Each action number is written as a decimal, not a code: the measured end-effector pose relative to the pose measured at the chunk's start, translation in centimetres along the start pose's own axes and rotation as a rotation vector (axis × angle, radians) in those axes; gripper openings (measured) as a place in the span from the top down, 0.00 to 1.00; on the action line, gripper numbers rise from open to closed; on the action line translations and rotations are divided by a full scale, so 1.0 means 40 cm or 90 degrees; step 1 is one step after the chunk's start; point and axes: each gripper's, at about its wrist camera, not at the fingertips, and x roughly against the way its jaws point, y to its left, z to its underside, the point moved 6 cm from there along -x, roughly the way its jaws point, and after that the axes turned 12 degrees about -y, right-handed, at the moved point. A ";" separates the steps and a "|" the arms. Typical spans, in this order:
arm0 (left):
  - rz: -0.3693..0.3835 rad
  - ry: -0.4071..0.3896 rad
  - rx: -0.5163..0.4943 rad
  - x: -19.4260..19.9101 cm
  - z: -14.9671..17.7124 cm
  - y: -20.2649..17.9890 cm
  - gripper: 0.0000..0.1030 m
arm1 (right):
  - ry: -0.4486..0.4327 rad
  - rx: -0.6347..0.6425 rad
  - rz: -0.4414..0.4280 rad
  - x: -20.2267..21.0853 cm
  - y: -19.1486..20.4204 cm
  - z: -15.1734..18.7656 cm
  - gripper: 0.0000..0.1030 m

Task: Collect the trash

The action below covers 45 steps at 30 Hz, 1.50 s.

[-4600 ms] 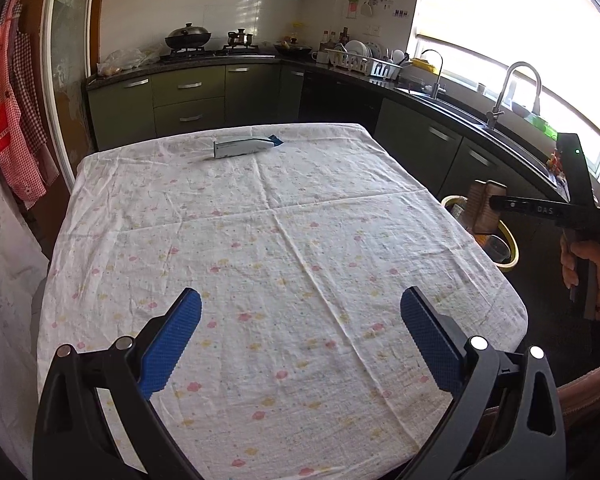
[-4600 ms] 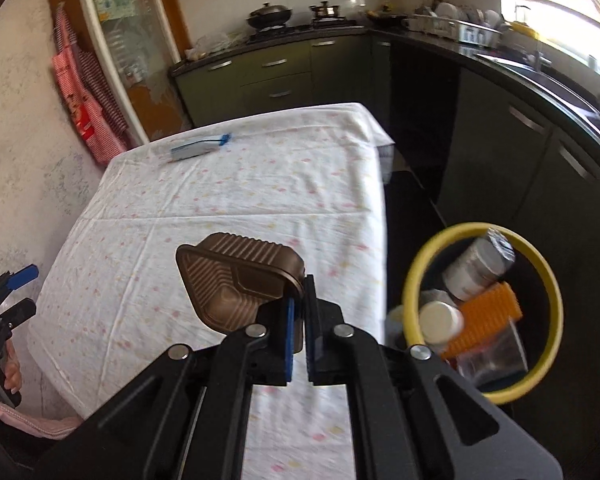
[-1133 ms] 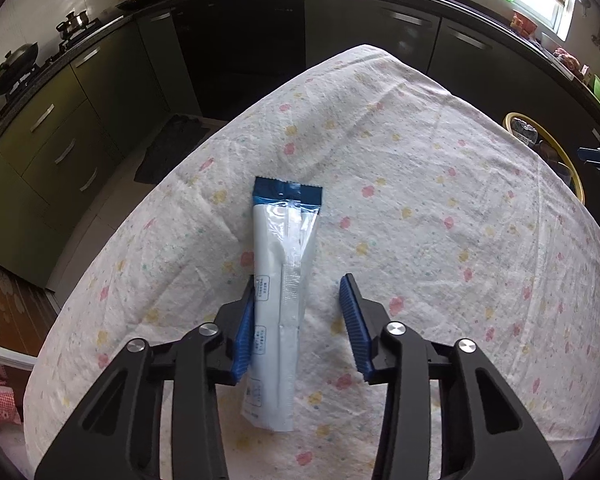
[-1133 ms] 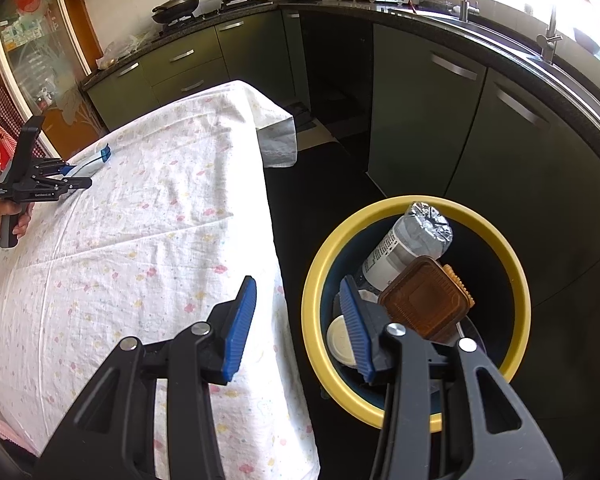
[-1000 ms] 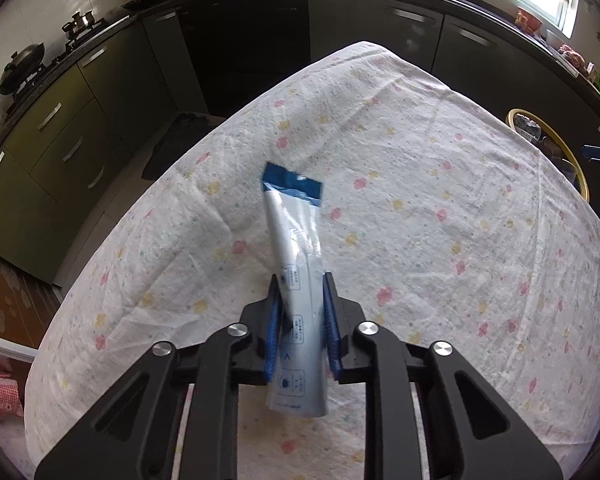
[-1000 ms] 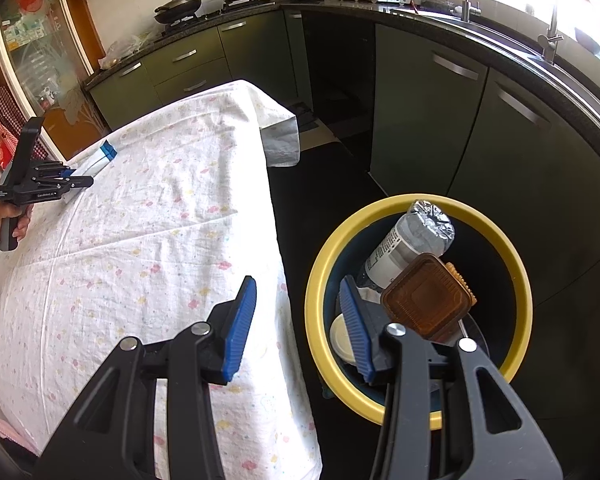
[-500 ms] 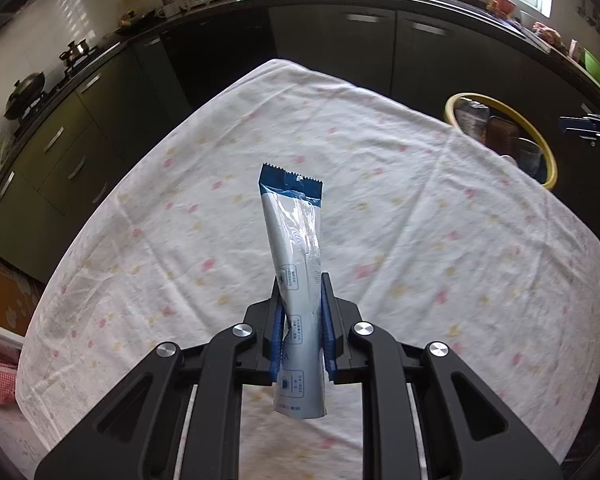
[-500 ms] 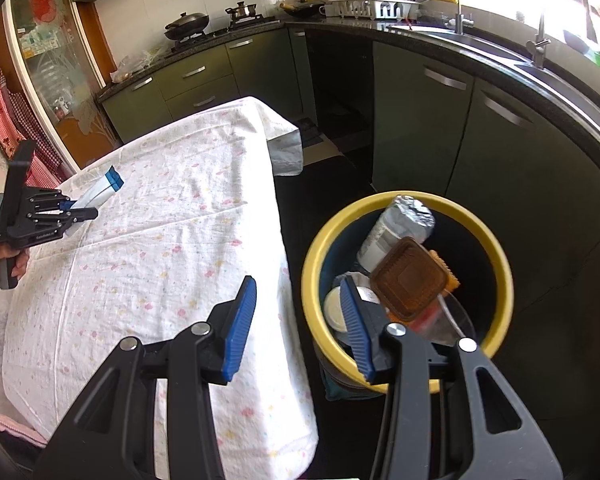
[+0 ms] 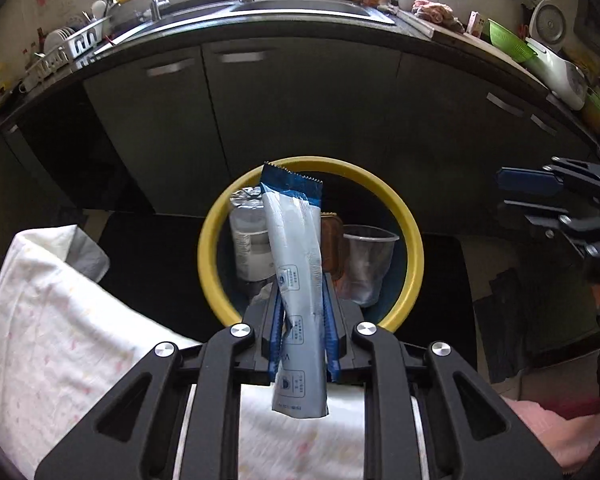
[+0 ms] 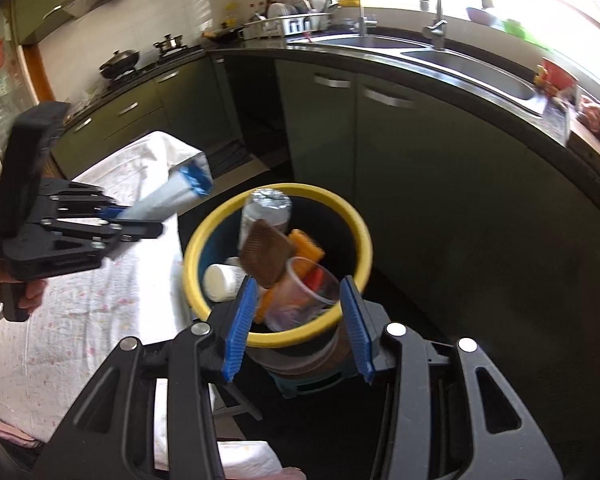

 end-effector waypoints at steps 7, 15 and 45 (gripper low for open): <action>-0.026 -0.042 0.110 0.007 -0.006 0.035 0.34 | -0.004 -0.009 -0.003 -0.007 -0.017 0.018 0.51; -0.337 -0.258 0.156 0.526 0.206 0.081 0.04 | -0.053 0.044 -0.083 0.053 0.137 0.004 0.44; -0.629 -0.327 0.366 1.109 0.688 -0.054 0.04 | -0.203 0.152 -0.153 0.351 0.449 0.042 0.06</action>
